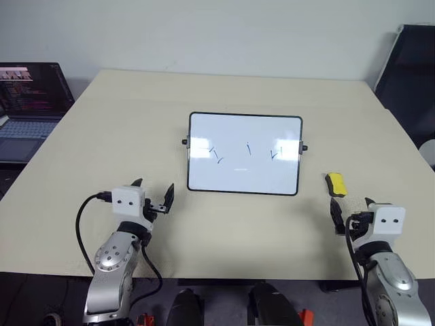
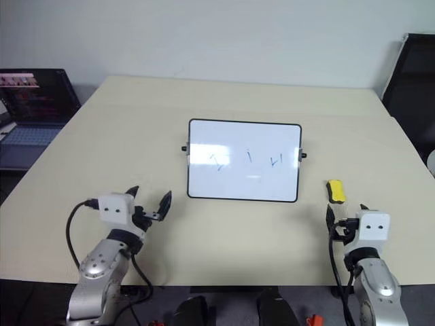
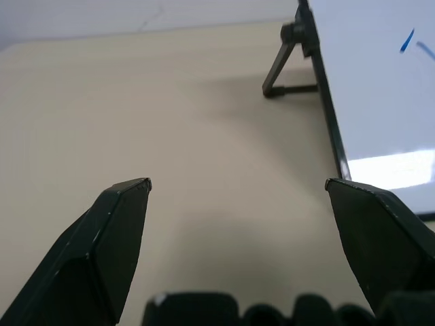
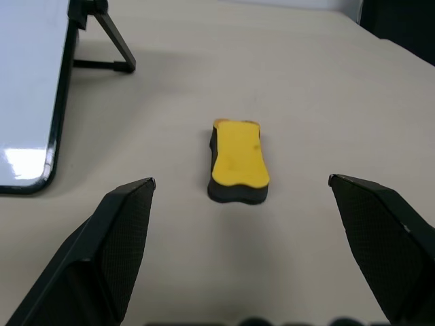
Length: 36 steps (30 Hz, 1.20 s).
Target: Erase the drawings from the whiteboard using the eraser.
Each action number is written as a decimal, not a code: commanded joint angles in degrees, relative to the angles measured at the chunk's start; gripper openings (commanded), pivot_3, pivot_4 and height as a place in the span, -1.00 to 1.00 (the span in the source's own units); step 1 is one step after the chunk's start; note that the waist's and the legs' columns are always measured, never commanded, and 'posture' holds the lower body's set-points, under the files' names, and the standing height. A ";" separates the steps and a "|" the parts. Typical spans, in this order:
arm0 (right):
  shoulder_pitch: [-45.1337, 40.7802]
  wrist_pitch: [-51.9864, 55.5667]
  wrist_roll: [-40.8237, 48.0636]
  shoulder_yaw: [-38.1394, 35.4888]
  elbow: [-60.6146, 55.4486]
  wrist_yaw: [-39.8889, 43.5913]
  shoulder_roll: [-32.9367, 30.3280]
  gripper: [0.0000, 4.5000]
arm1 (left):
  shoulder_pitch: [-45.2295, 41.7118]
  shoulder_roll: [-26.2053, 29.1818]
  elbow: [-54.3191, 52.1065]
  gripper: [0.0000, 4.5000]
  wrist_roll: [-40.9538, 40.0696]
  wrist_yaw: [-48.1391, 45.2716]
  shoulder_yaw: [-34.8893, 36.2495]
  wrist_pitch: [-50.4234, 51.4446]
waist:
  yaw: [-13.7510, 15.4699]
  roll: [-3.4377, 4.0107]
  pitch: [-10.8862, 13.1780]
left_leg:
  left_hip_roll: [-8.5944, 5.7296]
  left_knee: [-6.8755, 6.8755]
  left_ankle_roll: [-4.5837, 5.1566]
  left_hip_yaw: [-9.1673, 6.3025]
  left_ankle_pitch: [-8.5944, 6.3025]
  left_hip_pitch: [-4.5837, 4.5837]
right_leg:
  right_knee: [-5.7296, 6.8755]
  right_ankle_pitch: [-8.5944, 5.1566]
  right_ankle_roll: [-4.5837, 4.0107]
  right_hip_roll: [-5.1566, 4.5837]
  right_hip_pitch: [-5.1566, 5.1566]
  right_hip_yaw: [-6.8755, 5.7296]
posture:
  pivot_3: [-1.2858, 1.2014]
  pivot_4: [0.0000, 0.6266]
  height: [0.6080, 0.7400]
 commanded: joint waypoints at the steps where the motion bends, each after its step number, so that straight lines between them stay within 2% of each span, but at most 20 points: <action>1: -1.74 2.06 -0.28 -1.41 -1.40 -1.12 -0.92 0.98 | -0.94 0.10 -1.20 1.00 0.55 0.23 -0.49 -1.29 | 0.00 0.00 0.00 | -0.01 0.01 0.00 0.00 0.00 0.00 | 0.00 0.00 0.00 -0.01 0.00 0.00 | 0.03 -0.52 1.00; 9: -2.16 5.03 0.93 -1.61 -5.71 0.20 -2.17 0.98 | -1.93 1.74 -2.85 1.00 1.33 -1.70 -1.96 -2.28 | 0.02 0.02 0.01 | -0.02 -0.03 0.01 0.00 0.00 -0.01 | -0.01 -0.01 0.02 -0.02 0.00 -0.01 | 0.03 -0.52 1.00; 14: -1.83 5.75 3.10 -3.16 -8.56 0.56 -1.69 0.98 | -5.85 3.85 -4.30 1.00 -2.02 -6.00 -1.81 -3.32 | 0.04 0.01 0.01 | -0.02 -0.02 0.01 -0.03 0.01 -0.01 | -0.01 -0.02 0.02 -0.01 0.02 -0.04 | 0.03 -0.52 1.00; 20: -4.68 15.06 6.50 -1.78 -10.20 -0.60 -1.55 0.98 | -15.11 8.89 -3.24 1.00 -13.63 -21.65 -4.46 0.71 | 0.01 0.03 0.02 | -0.03 -0.01 0.02 -0.07 0.01 -0.01 | 0.02 -0.01 0.02 -0.01 0.05 -0.07 | 0.03 -0.52 1.00; 24: -7.77 20.93 8.71 -2.51 -12.38 -0.58 -3.24 0.98 | -25.15 12.29 1.43 1.00 -19.10 -29.52 -5.15 5.12 | 0.01 0.05 0.03 | -0.03 -0.01 0.02 -0.07 0.02 -0.03 | 0.01 -0.01 0.03 -0.01 0.04 -0.09 | 0.03 -0.52 1.00; 29: -12.79 31.05 10.07 -4.28 -13.52 -2.10 -6.18 0.98 | -34.66 15.06 6.34 1.00 -19.91 -41.56 -10.84 6.27 | -0.04 0.06 0.04 | -0.04 -0.03 0.03 -0.12 0.02 -0.05 | -0.01 -0.02 0.04 0.00 0.08 -0.13 | 0.03 -0.52 1.00; 36: -23.95 38.09 10.37 -7.29 -3.99 -2.69 -9.17 0.98 | -43.58 14.57 9.86 1.00 -20.07 -51.17 -16.64 8.25 | -0.05 0.08 0.07 | -0.05 -0.03 0.04 -0.15 0.03 -0.08 | -0.01 -0.02 0.08 0.01 0.10 -0.14 | 0.03 -0.52 1.00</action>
